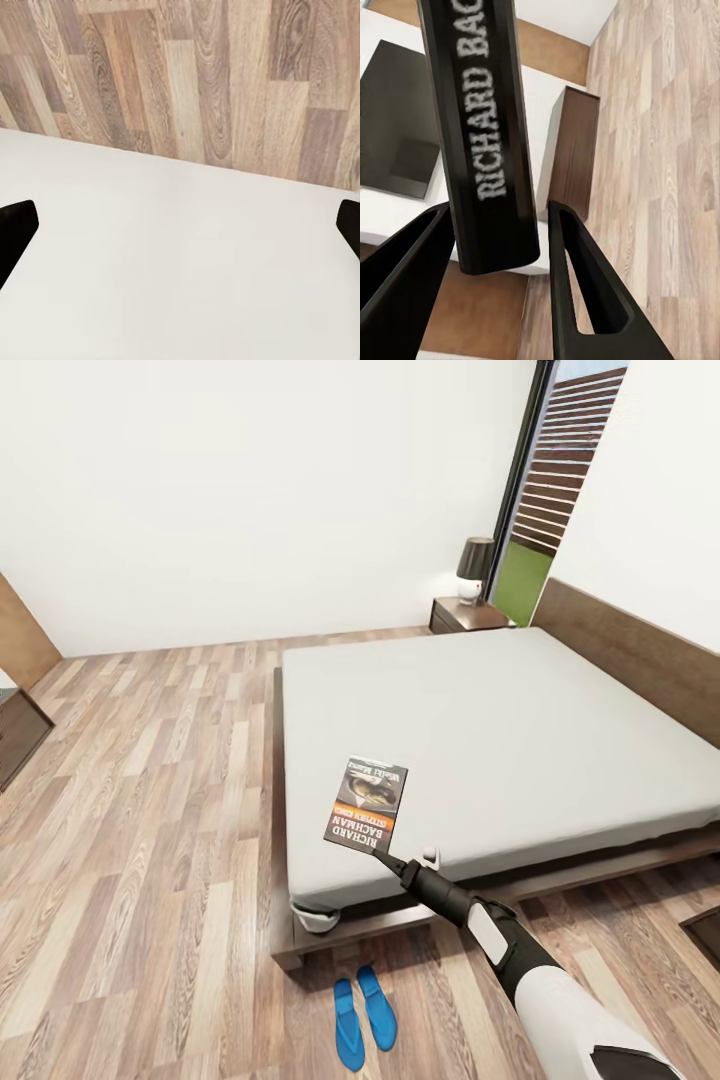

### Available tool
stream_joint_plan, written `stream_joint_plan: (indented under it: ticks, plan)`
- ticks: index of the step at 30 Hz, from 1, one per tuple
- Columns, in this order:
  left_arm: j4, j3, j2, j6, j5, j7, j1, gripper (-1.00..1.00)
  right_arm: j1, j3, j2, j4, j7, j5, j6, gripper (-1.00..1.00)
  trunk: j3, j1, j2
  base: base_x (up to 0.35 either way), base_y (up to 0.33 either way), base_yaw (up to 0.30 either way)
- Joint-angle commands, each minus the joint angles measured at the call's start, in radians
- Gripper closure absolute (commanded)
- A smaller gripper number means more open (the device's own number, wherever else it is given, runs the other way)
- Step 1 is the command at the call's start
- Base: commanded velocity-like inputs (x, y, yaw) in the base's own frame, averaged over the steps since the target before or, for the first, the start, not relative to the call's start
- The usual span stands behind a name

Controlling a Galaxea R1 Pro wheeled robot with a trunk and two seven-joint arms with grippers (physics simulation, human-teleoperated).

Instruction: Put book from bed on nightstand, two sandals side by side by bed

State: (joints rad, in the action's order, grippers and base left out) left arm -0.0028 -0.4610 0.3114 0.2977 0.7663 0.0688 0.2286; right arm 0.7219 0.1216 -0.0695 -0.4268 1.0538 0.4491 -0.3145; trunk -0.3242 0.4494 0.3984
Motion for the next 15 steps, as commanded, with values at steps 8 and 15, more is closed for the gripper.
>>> stream_joint_plan:
  ticks: [8, 15]
  plan:
    - [0.0, -0.008, 0.0, 0.003, 0.002, 0.005, 0.0, -1.0, 0.001, 0.004, -0.001, 0.0, 0.002, 0.002, -0.009, 1.0, 0.011, 0.001, 0.002, 0.0, 0.0, 0.077]
    - [0.0, -0.008, 0.0, 0.003, 0.002, 0.005, 0.0, -1.0, 0.001, -0.01, -0.001, 0.0, 0.002, 0.002, -0.009, 1.0, 0.022, 0.001, 0.002, 0.0, 0.0, 0.106]
